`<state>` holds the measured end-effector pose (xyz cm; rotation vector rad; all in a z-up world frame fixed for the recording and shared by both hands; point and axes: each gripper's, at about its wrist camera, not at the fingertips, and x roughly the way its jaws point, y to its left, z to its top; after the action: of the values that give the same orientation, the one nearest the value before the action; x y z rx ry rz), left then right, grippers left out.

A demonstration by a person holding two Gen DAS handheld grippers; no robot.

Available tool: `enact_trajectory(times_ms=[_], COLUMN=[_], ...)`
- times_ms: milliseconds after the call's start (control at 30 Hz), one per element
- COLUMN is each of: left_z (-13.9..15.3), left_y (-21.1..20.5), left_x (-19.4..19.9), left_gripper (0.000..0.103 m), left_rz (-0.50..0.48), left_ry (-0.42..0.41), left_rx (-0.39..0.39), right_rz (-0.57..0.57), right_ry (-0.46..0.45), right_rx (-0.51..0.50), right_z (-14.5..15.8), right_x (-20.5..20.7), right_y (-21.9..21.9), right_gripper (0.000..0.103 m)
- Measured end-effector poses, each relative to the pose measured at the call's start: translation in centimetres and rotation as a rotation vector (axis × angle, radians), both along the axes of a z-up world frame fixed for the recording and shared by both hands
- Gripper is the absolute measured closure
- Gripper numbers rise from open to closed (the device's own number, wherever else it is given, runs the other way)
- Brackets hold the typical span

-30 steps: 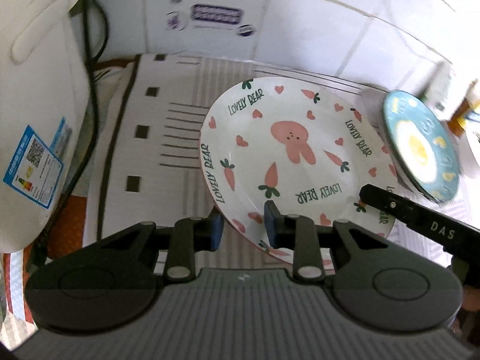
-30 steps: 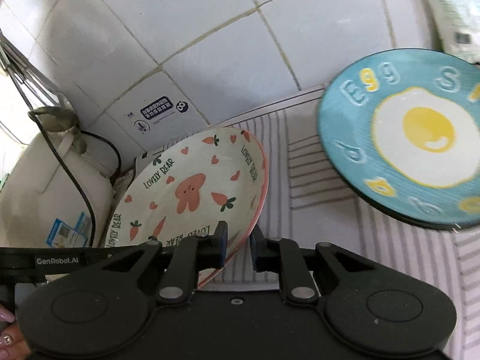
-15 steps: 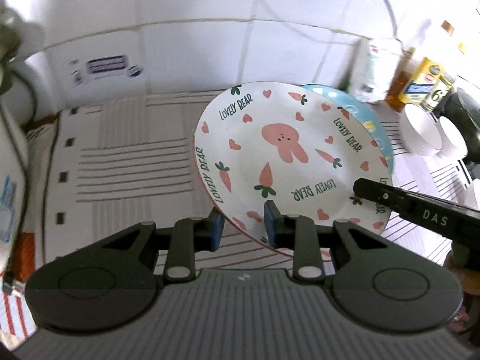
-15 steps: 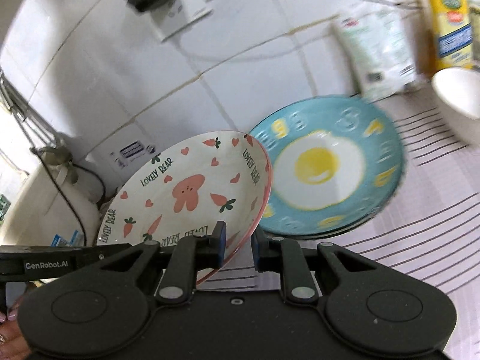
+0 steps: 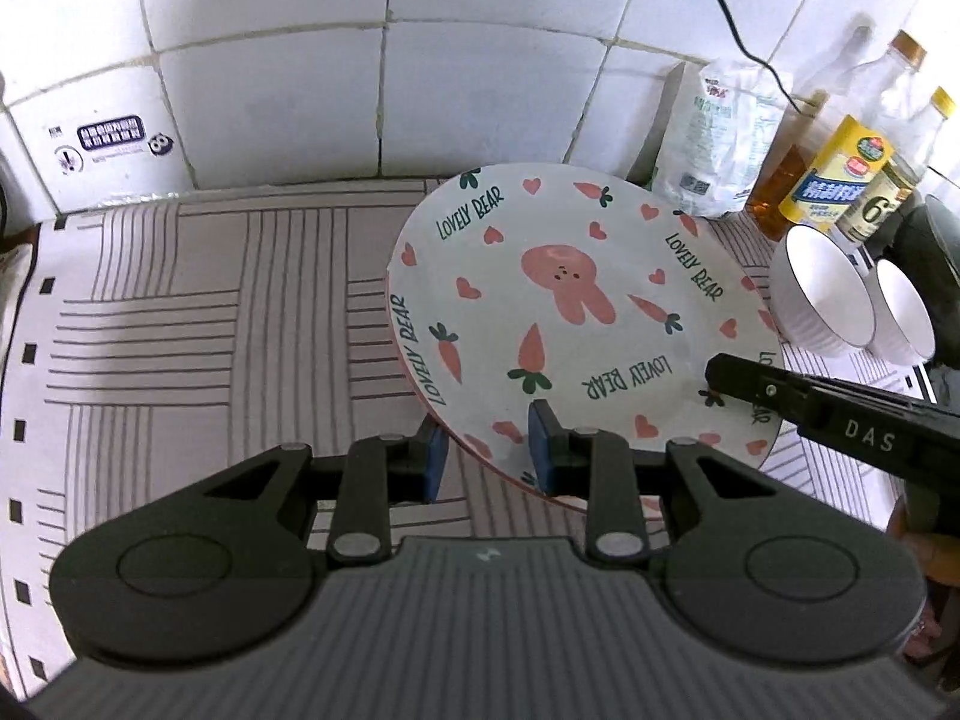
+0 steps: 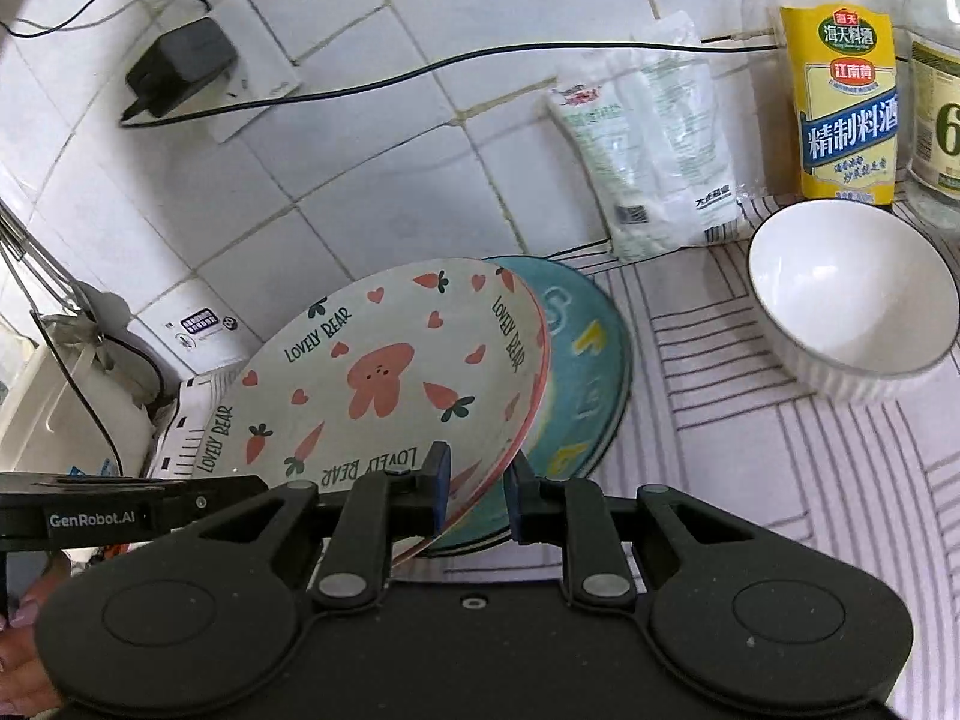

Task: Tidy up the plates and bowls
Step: 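Lower the held bunny plate onto the egg plate with the right gripper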

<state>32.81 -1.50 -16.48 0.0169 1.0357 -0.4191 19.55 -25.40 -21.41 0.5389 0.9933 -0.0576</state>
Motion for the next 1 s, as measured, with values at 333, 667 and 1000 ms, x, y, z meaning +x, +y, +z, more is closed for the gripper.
enact_trajectory(times_ms=[333, 667, 1000], left_z=[-1.2, -1.0, -1.2], left_y=[-2.3, -3.1, -4.9], left_x=[0.8, 1.6, 1.7], left_gripper=[0.076, 0.076, 0.076], left_rz=[0.113, 0.196, 0.19], left_ry=[0.06, 0.106, 0.144], left_rx=[0.012, 0.001, 0.063], right_rz=[0.119, 0.225, 0.305], right_ry=[0.051, 0.122, 0.222], right_rx=[0.005, -0.091, -0.266], right_z=[-1.8, -1.3, -0.5], right_x=[2.3, 4.7, 6.1], right_y=[-3.1, -2.9, -0.7], right_gripper=[0.079, 0.077, 0.066])
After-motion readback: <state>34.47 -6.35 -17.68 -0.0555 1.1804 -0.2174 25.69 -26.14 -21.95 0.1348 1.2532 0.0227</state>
